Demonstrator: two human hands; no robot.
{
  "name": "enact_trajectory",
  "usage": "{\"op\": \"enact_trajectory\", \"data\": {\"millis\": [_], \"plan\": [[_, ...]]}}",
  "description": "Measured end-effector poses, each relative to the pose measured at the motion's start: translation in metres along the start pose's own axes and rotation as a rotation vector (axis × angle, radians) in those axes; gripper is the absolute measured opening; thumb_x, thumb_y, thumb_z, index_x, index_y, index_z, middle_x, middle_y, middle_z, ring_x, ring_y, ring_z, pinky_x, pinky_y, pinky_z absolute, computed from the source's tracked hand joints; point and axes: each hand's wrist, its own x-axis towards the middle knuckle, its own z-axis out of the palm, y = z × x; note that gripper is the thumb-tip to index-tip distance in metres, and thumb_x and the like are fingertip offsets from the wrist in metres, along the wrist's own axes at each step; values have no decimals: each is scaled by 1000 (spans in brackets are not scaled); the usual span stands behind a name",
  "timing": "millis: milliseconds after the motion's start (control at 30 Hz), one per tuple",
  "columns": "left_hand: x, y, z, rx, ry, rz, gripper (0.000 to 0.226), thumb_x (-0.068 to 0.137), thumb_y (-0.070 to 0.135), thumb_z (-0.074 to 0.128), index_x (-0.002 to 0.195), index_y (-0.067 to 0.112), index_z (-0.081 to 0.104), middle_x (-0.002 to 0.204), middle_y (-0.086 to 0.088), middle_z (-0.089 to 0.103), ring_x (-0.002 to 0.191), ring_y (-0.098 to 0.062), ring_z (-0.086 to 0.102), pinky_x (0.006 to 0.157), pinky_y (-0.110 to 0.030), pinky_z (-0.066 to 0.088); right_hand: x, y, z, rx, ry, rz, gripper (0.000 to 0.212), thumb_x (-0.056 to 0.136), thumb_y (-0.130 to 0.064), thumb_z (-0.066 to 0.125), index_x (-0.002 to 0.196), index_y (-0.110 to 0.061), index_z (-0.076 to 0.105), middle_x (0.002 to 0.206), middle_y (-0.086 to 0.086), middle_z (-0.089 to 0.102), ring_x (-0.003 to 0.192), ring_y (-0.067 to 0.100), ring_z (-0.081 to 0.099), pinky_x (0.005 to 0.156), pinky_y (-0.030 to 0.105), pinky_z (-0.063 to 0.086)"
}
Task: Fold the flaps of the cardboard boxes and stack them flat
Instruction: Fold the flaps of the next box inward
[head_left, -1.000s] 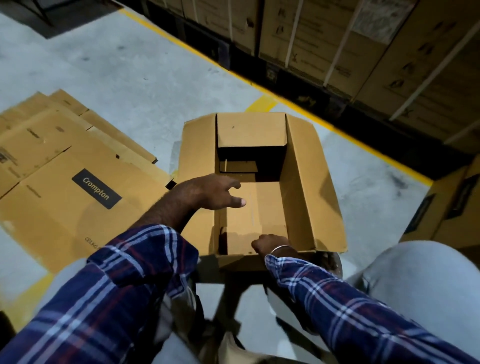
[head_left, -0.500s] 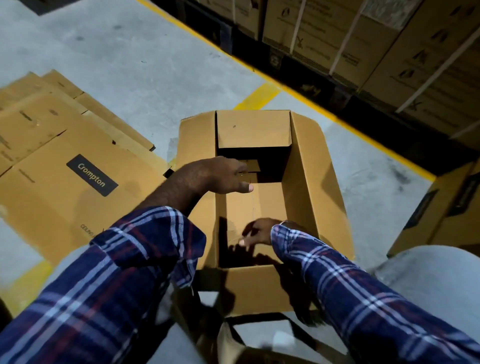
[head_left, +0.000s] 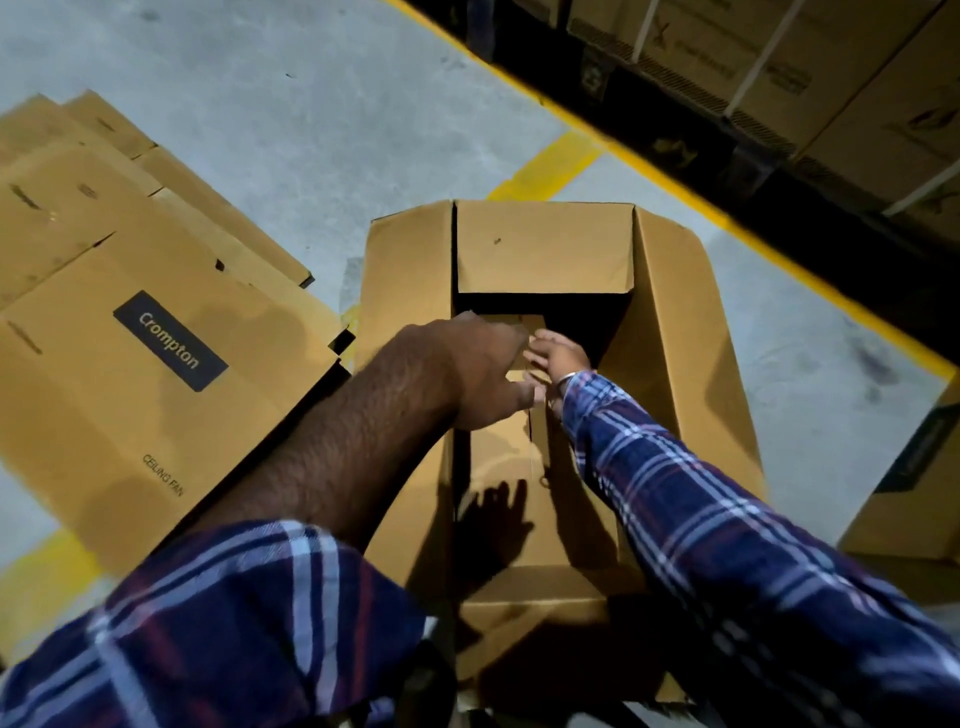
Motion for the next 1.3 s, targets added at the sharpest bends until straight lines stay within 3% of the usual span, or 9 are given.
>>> {"op": "enact_trajectory", "data": {"millis": [67,133,200,333,467,633,867,1100,1300], "plan": [[1,-2,0,4,6,-17,61,100,62,47,151,28,39,142,-5,55,131,-26,52,97,-46,50,16,-14,7,67,45,27,27,99,-4,57,125,-12,58,109,3,64,111,17,58,92,40,47],[4,-3,2,16,17,-31,62,100,63,47,151,30,38,143,-6,54,130,-28,53,94,-46,50,26,-25,12,130,70,32,14,98,-1,55,97,-14,60,90,-1,60,94,13,59,99,42,45],[6,-4,3,31,6,-42,63,99,64,45,152,31,37,146,-6,52,131,-29,52,93,-46,49,33,-34,14,172,72,16,20,97,1,54,83,-13,56,85,0,57,81,10,56,102,44,44],[5,-4,2,40,2,-36,63,100,64,45,152,29,37,146,-6,54,131,-29,53,96,-48,51,34,-43,12,283,86,-22,11,97,-3,54,105,-5,62,118,10,66,110,19,62,100,42,47],[3,-3,1,42,8,-43,65,100,64,45,154,30,34,147,-7,53,131,-29,54,99,-50,51,19,-57,6,311,93,-140,19,96,-4,56,112,-14,58,106,4,72,102,17,69,93,36,48],[3,-1,5,34,18,-50,65,97,68,46,152,34,36,143,-6,56,126,-30,56,95,-51,53,-3,-98,6,169,106,-407,32,94,0,58,124,-12,61,121,9,69,108,19,65,84,31,48],[7,5,3,24,35,-34,62,97,69,45,147,33,40,143,-3,57,122,-28,59,94,-53,53,-7,-167,20,-415,93,-656,61,91,-5,65,148,-17,50,155,4,44,141,19,41,105,22,37],[-2,5,-6,38,87,-28,59,98,68,42,149,37,36,139,-1,60,121,-26,60,91,-46,55,42,-195,26,-1185,62,-743,81,93,-17,68,161,-17,23,169,4,16,156,29,12,125,39,16],[-22,-19,-8,27,82,-17,58,95,74,35,144,44,32,132,8,63,113,-19,64,86,-44,57,104,-197,27,-1689,91,-655,77,91,-39,72,154,-19,33,164,5,29,151,32,23,120,57,23]]}}
